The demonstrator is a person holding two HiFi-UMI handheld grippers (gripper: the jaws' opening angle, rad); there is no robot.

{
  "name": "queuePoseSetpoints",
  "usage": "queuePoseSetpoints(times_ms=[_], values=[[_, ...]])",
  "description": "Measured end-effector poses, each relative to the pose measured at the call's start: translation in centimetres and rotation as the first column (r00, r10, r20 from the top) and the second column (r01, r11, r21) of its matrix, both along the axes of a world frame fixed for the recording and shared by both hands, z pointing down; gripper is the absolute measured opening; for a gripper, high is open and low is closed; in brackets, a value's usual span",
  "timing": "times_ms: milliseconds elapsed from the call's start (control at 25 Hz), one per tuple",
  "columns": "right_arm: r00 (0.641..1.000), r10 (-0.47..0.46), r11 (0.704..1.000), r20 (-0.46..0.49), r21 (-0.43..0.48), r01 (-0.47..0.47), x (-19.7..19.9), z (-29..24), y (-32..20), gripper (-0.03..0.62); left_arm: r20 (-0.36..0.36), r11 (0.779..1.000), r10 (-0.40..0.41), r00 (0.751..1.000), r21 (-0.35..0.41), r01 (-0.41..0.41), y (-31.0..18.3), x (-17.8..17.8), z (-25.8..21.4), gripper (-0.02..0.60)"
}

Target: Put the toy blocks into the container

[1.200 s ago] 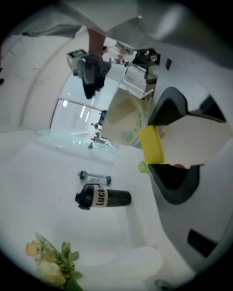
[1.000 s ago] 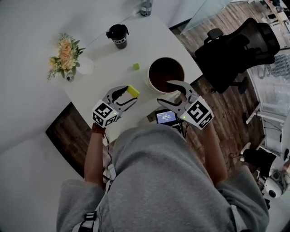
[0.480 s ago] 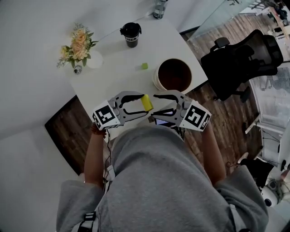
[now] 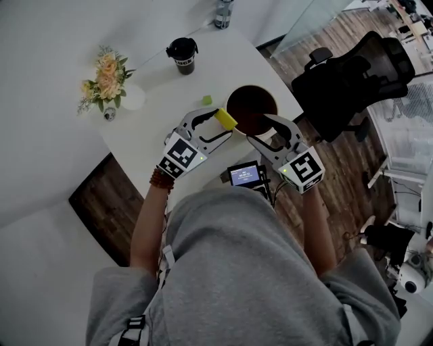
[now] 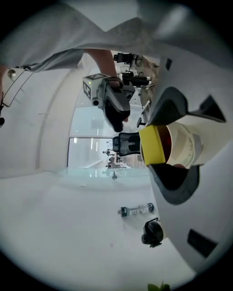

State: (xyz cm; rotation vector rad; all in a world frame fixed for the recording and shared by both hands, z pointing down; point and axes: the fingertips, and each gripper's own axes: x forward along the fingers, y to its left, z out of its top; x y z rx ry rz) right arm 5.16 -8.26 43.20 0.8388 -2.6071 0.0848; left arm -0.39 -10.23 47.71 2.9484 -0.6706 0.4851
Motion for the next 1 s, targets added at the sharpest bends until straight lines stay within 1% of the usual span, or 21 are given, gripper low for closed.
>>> queuePoseSetpoints(times_ms=[40, 120, 240, 400, 520, 600, 800, 1000], values=[[0.999, 0.045, 0.999, -0.004, 0.017, -0.045, 1.0, -0.1, -0.3, 0.232, 0.013, 1.0, -0.006, 1.0, -0.002, 0.006, -0.4, 0.6, 0.2, 0.268], [0.993, 0.122, 0.992, 0.009, 0.027, -0.122, 2.6, -0.3, -0.6, 0.229, 0.035, 1.0, -0.013, 0.999, -0.012, 0.013, -1.2, 1.8, 0.8, 0.268], [0.984, 0.181, 0.983, 0.01, 0.021, -0.181, 4.0, 0.1, -0.7, 0.227, 0.059, 0.999, -0.019, 0.998, -0.033, 0.021, -2.1, 3.2, 1.7, 0.268], [0.979, 0.203, 0.979, 0.0, 0.022, -0.203, 4.8, 0.4, -0.9, 0.222, 0.091, 0.999, -0.017, 0.996, -0.04, 0.021, -2.4, 4.4, 2.6, 0.27], [0.977, 0.214, 0.977, -0.001, 0.019, -0.214, 5.4, 0.4, -1.1, 0.221, 0.132, 1.0, -0.015, 0.991, -0.01, 0.016, -2.5, 5.0, 2.9, 0.27], [0.977, 0.212, 0.977, -0.001, 0.015, -0.212, 5.6, 0.4, -1.1, 0.219, 0.152, 1.0, -0.003, 0.988, -0.002, 0.003, -2.3, 5.4, 3.1, 0.27], [0.98, 0.197, 0.98, -0.003, 0.012, -0.197, 5.6, 0.4, -1.3, 0.219, 0.156, 1.0, 0.012, 0.988, -0.015, -0.01, -2.2, 6.2, 3.2, 0.272], [0.983, 0.186, 0.982, -0.002, -0.007, -0.186, 5.5, 1.0, -1.3, 0.219, 0.159, 1.0, 0.008, 0.987, -0.027, -0.004, -1.7, 6.0, 3.6, 0.273]])
